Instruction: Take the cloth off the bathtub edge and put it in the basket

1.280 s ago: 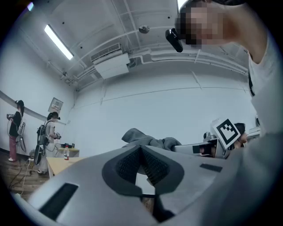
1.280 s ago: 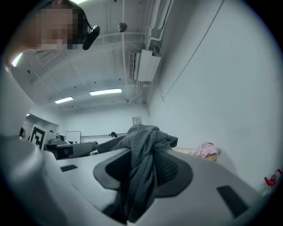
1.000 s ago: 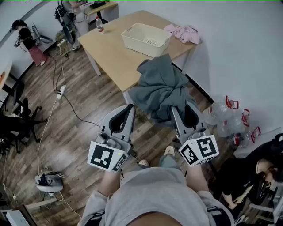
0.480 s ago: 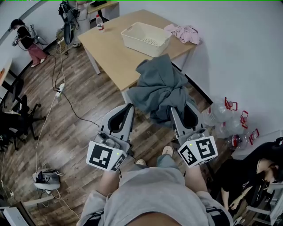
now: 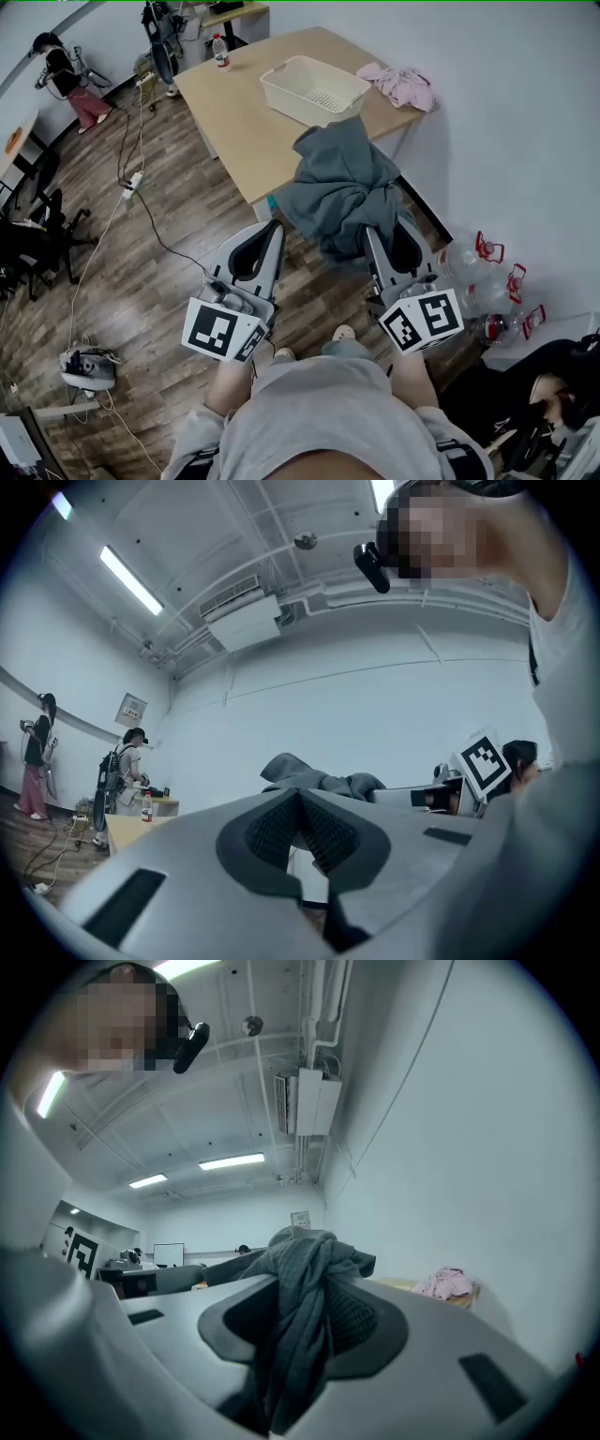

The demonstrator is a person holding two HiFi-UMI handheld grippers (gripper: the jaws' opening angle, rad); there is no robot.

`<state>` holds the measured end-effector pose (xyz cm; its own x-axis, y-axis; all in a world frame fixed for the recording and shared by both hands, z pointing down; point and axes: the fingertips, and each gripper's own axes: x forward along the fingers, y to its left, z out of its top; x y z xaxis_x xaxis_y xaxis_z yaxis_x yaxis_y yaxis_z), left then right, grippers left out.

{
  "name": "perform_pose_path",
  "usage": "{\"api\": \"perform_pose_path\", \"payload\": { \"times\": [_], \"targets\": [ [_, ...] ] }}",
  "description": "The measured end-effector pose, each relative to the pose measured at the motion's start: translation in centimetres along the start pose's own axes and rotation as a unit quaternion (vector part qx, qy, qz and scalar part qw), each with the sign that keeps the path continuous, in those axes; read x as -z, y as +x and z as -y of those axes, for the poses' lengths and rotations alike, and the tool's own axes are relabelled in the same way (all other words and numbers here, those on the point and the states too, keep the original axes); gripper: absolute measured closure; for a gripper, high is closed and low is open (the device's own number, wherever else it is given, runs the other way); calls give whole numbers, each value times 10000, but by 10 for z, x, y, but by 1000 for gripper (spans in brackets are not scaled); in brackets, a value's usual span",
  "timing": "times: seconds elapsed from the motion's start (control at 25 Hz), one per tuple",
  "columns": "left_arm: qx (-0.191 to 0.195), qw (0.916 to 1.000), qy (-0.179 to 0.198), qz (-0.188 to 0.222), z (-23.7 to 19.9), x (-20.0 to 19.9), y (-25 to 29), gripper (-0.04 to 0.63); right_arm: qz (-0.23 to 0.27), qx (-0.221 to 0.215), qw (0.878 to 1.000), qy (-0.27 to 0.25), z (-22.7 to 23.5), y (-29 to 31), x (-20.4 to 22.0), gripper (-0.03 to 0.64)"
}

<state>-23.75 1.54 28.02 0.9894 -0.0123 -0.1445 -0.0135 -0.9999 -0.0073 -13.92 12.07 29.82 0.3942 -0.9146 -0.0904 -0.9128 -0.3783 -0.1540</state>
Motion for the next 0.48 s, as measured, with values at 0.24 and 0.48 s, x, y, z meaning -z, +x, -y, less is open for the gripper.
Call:
{"api": "perform_pose_path", "payload": {
  "times": [0.24,0.48],
  "targets": [
    [-183,9998,20,27,17,5,47,598,-32,-274,9996,12,48,12,-8,474],
    [-353,9993,65,52,35,9,86,599,-52,-492,9988,-36,90,18,-16,474]
  ]
}}
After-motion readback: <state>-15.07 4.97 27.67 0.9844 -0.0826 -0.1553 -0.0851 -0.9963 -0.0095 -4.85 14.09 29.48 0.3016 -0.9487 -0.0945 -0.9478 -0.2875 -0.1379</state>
